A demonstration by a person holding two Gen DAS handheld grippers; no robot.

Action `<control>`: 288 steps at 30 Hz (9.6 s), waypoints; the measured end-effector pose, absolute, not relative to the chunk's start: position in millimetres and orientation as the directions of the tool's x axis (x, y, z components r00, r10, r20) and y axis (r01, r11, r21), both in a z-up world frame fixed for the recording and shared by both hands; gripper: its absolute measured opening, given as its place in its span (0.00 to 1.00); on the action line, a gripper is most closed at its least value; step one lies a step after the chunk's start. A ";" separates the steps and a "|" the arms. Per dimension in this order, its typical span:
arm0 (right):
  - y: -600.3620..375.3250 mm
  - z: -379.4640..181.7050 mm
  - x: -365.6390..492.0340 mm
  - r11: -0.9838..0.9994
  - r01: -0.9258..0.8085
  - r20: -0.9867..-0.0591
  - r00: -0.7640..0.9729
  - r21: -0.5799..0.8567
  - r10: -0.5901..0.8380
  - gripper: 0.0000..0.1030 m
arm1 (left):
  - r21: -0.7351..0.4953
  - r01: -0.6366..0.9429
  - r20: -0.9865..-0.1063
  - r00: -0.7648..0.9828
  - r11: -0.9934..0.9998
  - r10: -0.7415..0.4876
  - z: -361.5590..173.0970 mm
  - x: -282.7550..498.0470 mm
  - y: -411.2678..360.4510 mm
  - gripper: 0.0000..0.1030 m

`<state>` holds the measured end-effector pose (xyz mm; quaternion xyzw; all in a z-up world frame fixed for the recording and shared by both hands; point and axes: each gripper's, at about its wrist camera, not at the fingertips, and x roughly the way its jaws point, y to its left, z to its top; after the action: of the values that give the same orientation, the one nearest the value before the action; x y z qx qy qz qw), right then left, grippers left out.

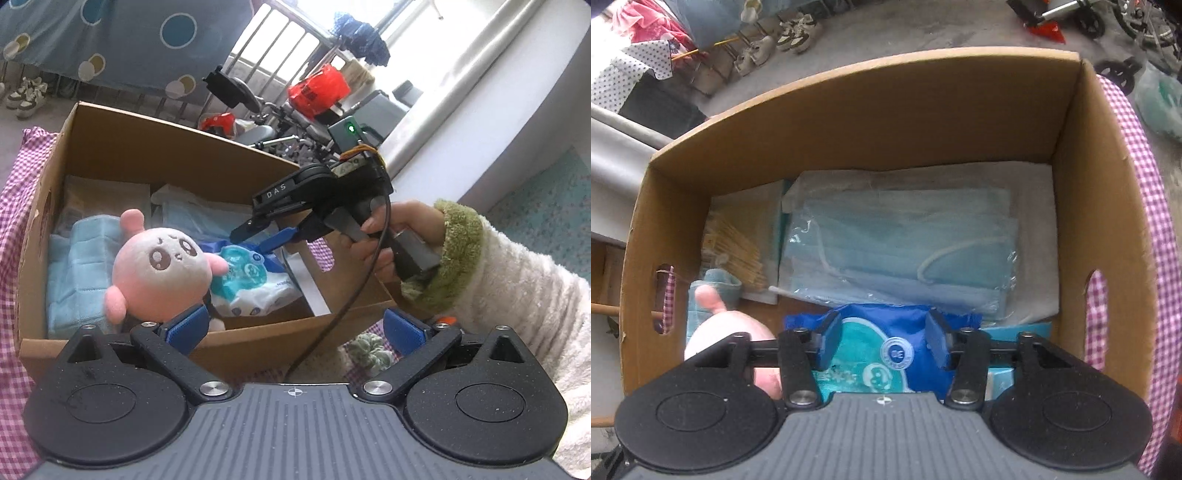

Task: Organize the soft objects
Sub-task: 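Open the right tool and withdraw it from the box, then move the right tool to the gold packet on the mat, then close the right tool on the gold packet and lift it, then carry the gold packet into the box and open the right tool, then move the right tool to the white round sponge and grasp it, then carry the white sponge into the box and open the right tool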

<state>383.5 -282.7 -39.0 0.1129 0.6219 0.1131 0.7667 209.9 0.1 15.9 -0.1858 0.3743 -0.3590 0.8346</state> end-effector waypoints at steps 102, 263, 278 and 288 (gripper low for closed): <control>-420.7 -33.3 16.3 0.876 0.123 -0.591 0.780 0.467 0.205 0.89 | -0.436 0.665 -0.648 0.235 0.607 -0.724 -36.4 120.7 -132.6 0.96; -458.4 -134.3 26.5 0.591 0.203 -0.514 0.746 0.781 0.423 0.22 | -0.130 0.796 -0.740 0.319 0.591 -0.592 -75.2 106.2 -230.6 0.37; -402.4 -33.0 39.8 0.683 -0.026 -0.426 0.765 0.730 0.484 0.11 | -0.133 0.773 -0.611 0.429 0.620 -0.666 10.5 93.8 -166.6 0.37; -328.0 53.9 142.8 0.698 -0.339 -0.330 0.697 0.631 0.636 0.11 | -0.055 0.688 -0.504 0.607 0.724 -0.615 82.4 148.9 -103.6 0.38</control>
<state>142.8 -328.0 53.9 0.2723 0.2733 0.2771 0.8800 148.9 -103.6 82.4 0.0723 0.2527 -0.3644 0.8934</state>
